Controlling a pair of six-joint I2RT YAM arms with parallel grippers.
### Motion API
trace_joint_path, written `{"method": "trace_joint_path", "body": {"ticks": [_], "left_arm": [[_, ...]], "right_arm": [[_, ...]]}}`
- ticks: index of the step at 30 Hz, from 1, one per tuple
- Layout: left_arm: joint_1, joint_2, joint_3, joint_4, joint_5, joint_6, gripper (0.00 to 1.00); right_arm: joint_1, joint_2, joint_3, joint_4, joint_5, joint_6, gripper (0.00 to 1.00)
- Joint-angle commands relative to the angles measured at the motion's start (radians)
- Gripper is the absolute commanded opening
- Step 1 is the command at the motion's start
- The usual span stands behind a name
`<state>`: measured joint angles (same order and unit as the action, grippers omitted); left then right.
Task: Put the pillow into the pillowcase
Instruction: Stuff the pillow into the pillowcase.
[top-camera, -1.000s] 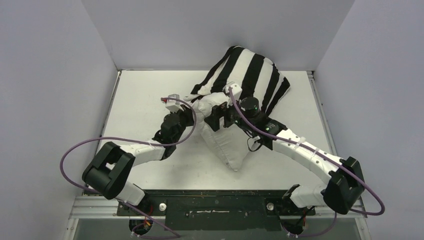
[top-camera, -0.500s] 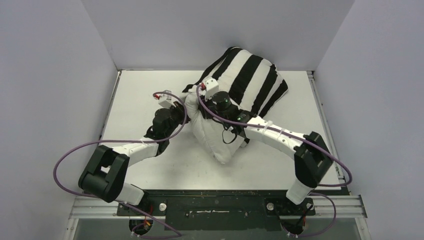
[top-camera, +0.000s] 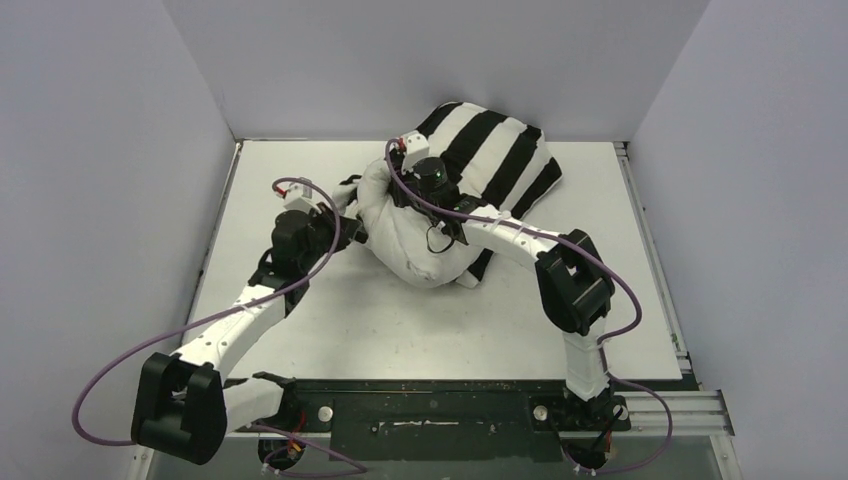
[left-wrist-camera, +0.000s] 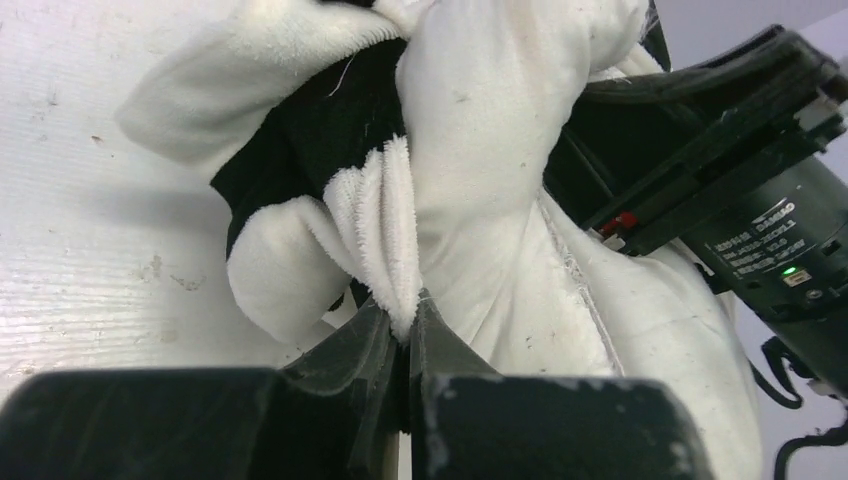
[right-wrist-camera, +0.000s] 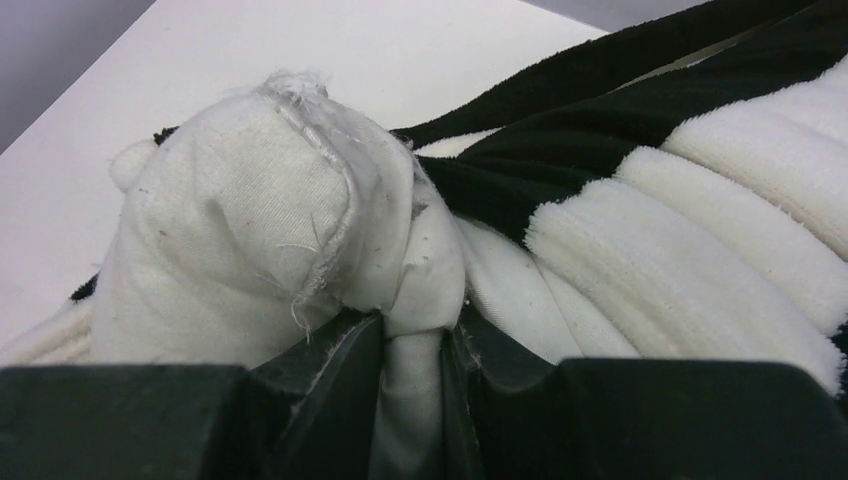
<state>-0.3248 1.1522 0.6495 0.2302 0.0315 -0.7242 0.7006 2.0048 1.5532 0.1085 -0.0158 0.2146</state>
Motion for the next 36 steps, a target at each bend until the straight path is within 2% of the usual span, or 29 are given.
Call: {"method": "trace_joint_path", "body": {"ticks": [1,4,8,12,13,14,16,18,19,23,25,30,36], "left_arm": [[0.143,-0.112,0.174,0.175,0.151,-0.064,0.00],[0.242,-0.033,0.247,0.236,0.295,-0.186,0.00],[0.254,0.018,0.264,0.412,0.375,-0.336,0.00],[0.259,0.085,0.373,0.287,0.391,-0.251,0.00],[0.259,0.101,0.398,0.268,0.392,-0.227,0.00],[0.258,0.113,0.416,0.268,0.400,-0.211,0.00],[0.256,0.126,0.424,0.248,0.410,-0.177,0.00],[0.249,0.118,0.425,0.183,0.389,-0.125,0.00],[0.247,0.108,0.413,0.168,0.379,-0.108,0.00],[0.246,0.057,0.349,0.171,0.363,-0.080,0.00],[0.242,0.042,0.328,0.179,0.372,-0.076,0.00],[0.215,0.037,0.304,0.219,0.382,-0.072,0.00],[0.181,0.039,0.306,0.222,0.374,-0.078,0.00]], "right_arm": [[-0.098,0.139,-0.079,-0.180,0.251,-0.186,0.13],[-0.066,0.172,-0.082,-0.204,0.278,-0.272,0.12],[-0.034,0.189,-0.088,-0.187,0.220,-0.381,0.11],[0.015,0.118,-0.150,-0.127,0.041,-0.541,0.11],[0.035,0.090,-0.190,-0.087,0.010,-0.609,0.14],[0.062,0.073,-0.205,-0.086,-0.009,-0.637,0.21],[0.067,0.068,-0.130,-0.175,-0.017,-0.581,0.40],[0.031,0.028,-0.085,-0.225,-0.111,-0.473,0.65],[0.007,-0.014,-0.094,-0.215,-0.158,-0.408,0.73],[-0.107,-0.237,-0.192,-0.119,-0.357,-0.109,0.78],[-0.137,-0.357,-0.237,-0.066,-0.397,-0.022,0.80],[-0.153,-0.481,-0.199,-0.093,-0.445,0.059,0.82],[-0.139,-0.544,-0.132,-0.171,-0.399,0.065,0.92]]}}
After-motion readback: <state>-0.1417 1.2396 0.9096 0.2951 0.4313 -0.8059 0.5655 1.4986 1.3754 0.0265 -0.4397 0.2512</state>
